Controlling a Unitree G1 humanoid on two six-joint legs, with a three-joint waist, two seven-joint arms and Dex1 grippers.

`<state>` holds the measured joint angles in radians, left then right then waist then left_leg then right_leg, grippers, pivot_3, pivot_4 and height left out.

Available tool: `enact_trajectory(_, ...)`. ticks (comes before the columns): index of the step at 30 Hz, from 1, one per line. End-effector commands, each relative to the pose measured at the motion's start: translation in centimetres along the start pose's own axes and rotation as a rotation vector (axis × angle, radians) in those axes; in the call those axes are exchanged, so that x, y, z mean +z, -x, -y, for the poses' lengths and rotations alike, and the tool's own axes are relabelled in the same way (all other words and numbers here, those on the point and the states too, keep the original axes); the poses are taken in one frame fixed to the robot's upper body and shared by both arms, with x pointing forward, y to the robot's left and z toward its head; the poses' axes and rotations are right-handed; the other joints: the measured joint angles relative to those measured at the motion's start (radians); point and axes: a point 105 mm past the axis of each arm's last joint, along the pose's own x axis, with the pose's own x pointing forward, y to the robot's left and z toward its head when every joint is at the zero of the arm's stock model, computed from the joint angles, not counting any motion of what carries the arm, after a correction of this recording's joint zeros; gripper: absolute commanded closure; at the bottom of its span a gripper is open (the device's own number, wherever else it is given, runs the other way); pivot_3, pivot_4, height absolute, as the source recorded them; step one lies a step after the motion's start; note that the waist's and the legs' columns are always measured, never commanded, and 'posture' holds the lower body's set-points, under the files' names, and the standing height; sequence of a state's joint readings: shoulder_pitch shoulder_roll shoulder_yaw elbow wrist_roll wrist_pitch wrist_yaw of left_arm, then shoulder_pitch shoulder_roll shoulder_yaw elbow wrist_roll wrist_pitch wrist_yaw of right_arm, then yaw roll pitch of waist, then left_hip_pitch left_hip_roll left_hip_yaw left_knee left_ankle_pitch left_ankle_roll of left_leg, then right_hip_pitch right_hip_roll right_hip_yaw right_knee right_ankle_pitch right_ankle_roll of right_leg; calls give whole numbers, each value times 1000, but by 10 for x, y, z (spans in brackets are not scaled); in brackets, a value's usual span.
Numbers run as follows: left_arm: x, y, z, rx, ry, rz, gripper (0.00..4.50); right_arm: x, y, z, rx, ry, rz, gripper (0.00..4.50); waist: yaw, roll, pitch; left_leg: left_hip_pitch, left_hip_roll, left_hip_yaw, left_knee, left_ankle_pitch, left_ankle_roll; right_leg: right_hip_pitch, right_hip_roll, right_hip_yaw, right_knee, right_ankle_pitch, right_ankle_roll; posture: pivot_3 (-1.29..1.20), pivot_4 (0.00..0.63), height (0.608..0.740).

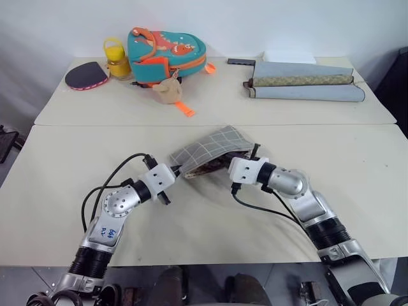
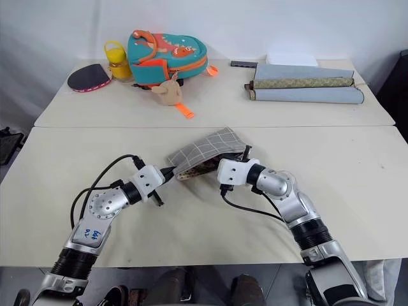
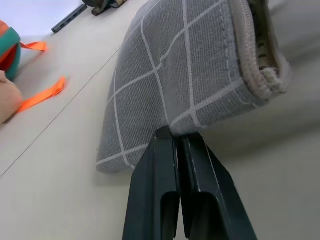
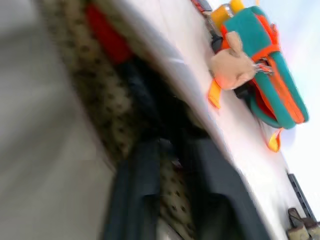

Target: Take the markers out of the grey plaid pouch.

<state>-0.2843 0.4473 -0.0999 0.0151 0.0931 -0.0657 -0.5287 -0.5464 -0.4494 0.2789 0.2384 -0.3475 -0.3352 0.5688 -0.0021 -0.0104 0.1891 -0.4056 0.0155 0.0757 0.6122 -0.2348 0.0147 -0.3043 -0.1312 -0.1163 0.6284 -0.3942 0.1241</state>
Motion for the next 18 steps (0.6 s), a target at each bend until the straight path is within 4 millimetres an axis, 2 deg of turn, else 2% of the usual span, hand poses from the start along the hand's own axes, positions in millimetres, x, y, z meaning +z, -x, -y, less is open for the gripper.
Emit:
enact_trajectory(1,21,-2,-1,-7,16,76,4500,9,-1,8,-32,43,31,2176,0,0,0,0,0,0,0,0,0,0,0,0,0,0,0,0,150,740)
enact_trajectory(7,28,-1,-5,4,50,102,4500,7,-1,7,-24,54,22,34,0,0,0,0,0,0,0,0,0,0,0,1,0,0,0,0,150,740)
enact_trajectory(9,31,-1,-9,19,80,117,4500,6,-1,8,-24,46,18,34,0,0,0,0,0,0,0,0,0,0,0,2,0,0,0,0,150,740)
enact_trajectory(13,33,-1,-12,24,115,125,4500,18,0,16,-20,-102,77,34,0,0,0,0,0,0,0,0,0,0,0,2,0,0,0,0,150,740)
enact_trajectory(16,33,-1,-16,35,152,137,4500,18,2,11,58,-110,73,666,0,0,0,0,0,0,0,0,0,0,0,2,0,0,0,0,150,740)
enact_trajectory(18,34,0,-16,32,149,136,4500,18,4,13,63,-105,71,1364,1,0,0,0,0,0,0,0,0,1,0,2,0,0,0,0,150,740)
